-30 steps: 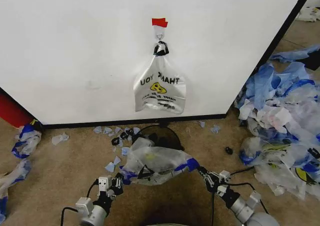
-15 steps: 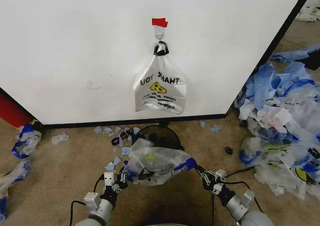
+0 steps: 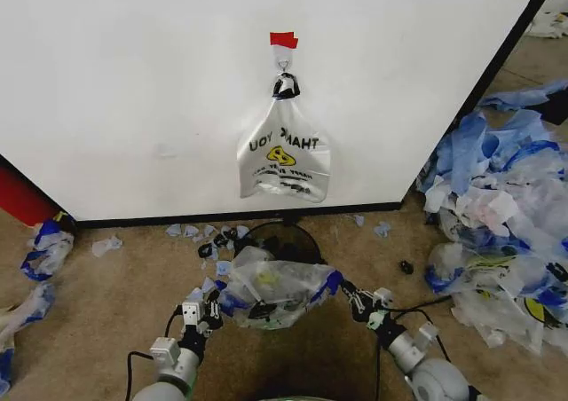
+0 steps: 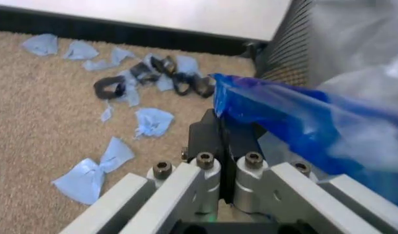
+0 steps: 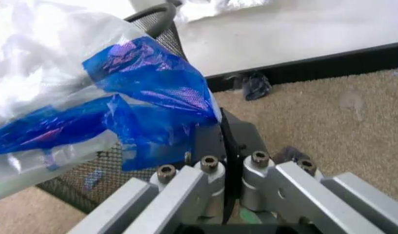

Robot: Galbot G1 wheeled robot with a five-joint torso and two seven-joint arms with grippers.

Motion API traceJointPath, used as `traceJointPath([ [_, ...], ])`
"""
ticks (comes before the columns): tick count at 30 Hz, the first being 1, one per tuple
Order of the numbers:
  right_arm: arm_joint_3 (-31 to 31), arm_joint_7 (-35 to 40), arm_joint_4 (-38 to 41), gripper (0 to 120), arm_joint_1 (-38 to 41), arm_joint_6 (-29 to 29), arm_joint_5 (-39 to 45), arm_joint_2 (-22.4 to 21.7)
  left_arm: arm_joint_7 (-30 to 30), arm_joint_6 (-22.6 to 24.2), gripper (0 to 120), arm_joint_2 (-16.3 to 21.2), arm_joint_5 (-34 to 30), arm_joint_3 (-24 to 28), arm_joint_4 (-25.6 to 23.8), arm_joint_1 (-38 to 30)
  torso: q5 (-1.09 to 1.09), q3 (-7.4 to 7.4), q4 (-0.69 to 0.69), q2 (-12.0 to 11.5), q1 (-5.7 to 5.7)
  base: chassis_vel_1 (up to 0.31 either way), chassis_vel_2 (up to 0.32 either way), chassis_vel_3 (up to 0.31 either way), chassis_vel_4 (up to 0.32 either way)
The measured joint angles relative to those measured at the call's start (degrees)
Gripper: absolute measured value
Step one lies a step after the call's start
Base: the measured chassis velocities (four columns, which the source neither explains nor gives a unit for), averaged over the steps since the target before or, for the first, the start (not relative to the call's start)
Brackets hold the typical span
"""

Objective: Pick up the garbage bag from the wall and place it over the trash bin.

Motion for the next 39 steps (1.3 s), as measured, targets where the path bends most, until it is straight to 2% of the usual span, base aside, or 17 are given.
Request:
traceJointPath([
  [3, -0.5, 0.6, -1.2, 0, 0.9, -0.1, 0.2, 1.5, -0.4, -0.3, 0, -1.1, -0.1, 0.6, 2.0, -1.5, 0.01, 0.0, 0.0, 0.0, 0.0, 0.0, 0.0, 0.0, 0.0],
  [8, 0.0, 0.8, -2.2, 0, 1.5, -0.3, 0.3, 3.1, -0.8, -0.3, 0, -2.0, -1.1, 0.6, 2.1, -3.2, 0.03, 0.0, 0.0, 0.0, 0.0, 0.0, 0.0, 0.0, 0.0],
  [15, 0.6, 0.9, -2.8, 0, 1.8, -1.0, 1.3, 4.0, -1.5, 0.3, 0, -2.3, -2.8, 0.1, 0.6, -4.2, 0.01, 0.0, 0.0, 0.0, 0.0, 0.0, 0.0, 0.0, 0.0],
  [24, 1.5, -0.2, -3.4, 0, 2.6, -1.1, 2.9, 3.9, -1.3, 0.1, 0, -0.6, -2.8, -2.1, -4.0, -0.4, 0.03, 0.0, 0.0, 0.0, 0.0, 0.0, 0.0, 0.0, 0.0],
  [30, 2.2, -0.9, -2.7, 0, 4.0, -1.4, 4.0, 3.5, -1.1, 0.0, 0, -0.7, -3.2, -3.7, -4.6, 0.3, 0.02, 0.0, 0.0, 0.0, 0.0, 0.0, 0.0, 0.0, 0.0],
  [39, 0.8, 0.4, -4.8, 0, 6.6, -2.3, 5.0, 4.4, -0.9, -0.2, 0, -2.4, -5.3, -2.5, 0.3, -2.5, 0.02, 0.0, 0.0, 0.0, 0.0, 0.0, 0.0, 0.0, 0.0],
])
